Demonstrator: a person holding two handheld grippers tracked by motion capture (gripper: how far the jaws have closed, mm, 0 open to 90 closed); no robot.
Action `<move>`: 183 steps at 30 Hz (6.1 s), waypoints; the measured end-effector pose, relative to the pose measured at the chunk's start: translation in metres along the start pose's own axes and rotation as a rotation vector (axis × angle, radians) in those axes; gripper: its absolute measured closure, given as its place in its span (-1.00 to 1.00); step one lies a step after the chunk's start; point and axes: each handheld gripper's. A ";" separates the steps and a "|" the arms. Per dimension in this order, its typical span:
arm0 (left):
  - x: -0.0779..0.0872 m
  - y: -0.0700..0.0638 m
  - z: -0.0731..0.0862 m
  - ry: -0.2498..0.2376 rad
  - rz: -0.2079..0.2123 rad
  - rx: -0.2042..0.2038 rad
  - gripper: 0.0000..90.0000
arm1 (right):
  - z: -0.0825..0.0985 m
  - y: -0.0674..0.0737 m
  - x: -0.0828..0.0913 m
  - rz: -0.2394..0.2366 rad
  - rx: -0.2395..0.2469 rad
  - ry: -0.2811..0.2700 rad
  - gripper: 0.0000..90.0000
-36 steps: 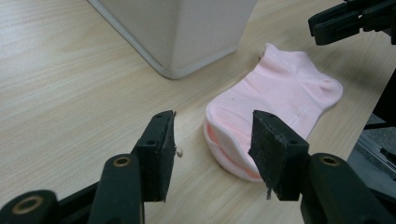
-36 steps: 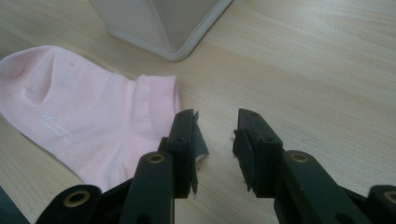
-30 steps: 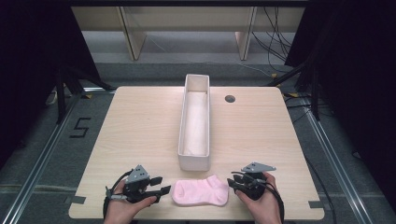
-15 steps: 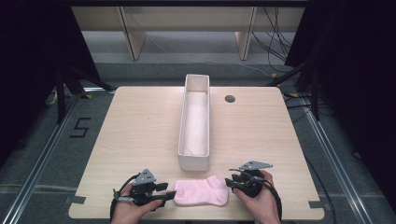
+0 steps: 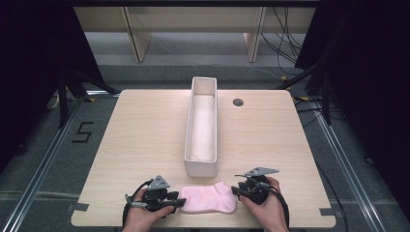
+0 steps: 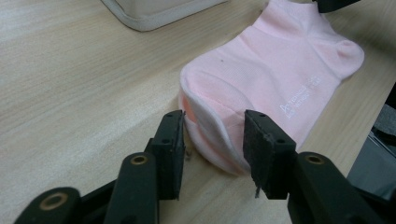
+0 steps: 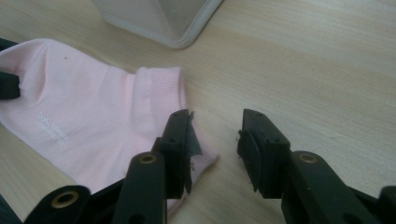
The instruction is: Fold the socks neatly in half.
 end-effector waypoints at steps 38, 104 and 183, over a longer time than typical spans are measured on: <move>0.034 0.000 -0.026 -0.028 0.029 -0.004 0.82 | 0.008 0.030 -0.013 -0.017 -0.075 0.068 0.71; -0.004 -0.034 -0.050 -0.072 0.072 -0.015 0.82 | 0.007 0.043 -0.026 -0.097 0.004 0.004 0.82; -0.031 -0.056 -0.043 0.036 0.092 -0.213 0.94 | 0.011 0.054 -0.025 -0.148 0.022 0.061 0.83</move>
Point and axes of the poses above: each handheld gripper's, and its own axes: x roughly backward along the jaws, z roughly out of its underside, y roughly to its left, and after that the axes turned 10 degrees about -x, right-handed
